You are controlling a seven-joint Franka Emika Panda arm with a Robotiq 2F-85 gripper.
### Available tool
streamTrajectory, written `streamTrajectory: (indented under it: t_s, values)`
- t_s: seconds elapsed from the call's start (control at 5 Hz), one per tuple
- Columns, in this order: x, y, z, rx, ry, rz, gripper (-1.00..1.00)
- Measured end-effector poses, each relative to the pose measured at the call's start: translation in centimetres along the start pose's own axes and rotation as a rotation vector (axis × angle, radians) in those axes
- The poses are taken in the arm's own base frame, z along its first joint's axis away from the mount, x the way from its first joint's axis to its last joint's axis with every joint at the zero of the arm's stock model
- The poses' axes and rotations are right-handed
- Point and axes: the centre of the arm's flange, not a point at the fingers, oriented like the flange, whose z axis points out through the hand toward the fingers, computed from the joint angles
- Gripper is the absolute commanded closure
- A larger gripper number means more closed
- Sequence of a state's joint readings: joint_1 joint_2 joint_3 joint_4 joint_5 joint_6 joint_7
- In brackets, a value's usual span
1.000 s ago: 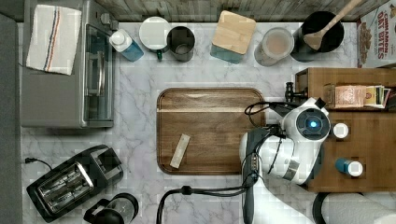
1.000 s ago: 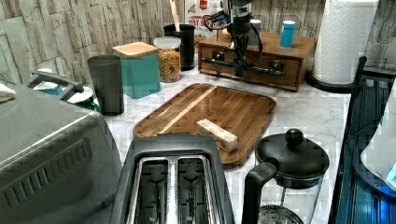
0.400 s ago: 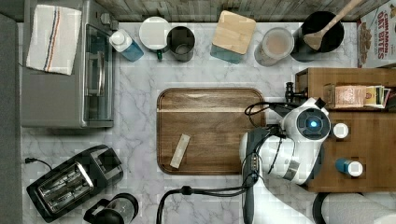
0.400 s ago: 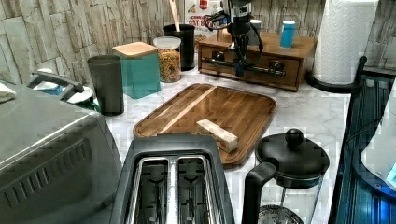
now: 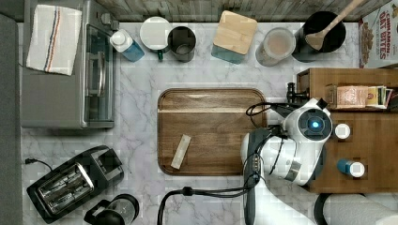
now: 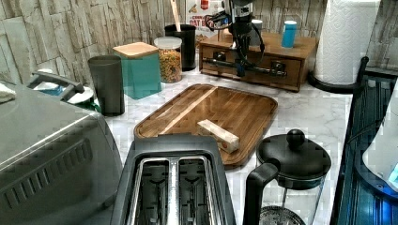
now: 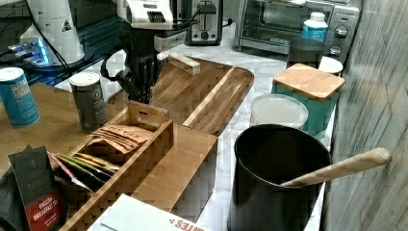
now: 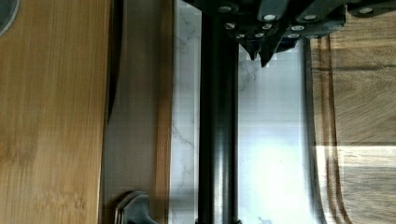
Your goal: Close the drawer.
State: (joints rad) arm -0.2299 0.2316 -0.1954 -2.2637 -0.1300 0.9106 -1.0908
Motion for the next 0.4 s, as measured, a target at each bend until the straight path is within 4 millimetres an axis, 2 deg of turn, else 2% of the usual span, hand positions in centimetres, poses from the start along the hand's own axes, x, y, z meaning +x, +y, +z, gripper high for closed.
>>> streamTrajectory:
  t_s: [0.4]
  values:
    - [0.01,-0.03,0.01,0.0,-0.001,0.0,1.0]
